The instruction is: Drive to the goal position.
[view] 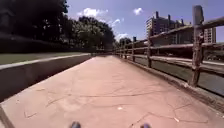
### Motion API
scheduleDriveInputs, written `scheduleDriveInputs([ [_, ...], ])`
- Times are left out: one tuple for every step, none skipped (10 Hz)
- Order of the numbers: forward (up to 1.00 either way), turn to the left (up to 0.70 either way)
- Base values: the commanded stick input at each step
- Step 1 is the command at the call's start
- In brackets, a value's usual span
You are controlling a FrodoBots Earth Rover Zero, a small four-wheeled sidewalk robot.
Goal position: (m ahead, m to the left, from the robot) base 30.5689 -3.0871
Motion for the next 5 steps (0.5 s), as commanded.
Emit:
scheduleDriveInputs([
  [1.0,0.0],
  [1.0,0.0],
  [1.0,0.0],
  [1.0,0.0],
  [1.0,0.0],
])
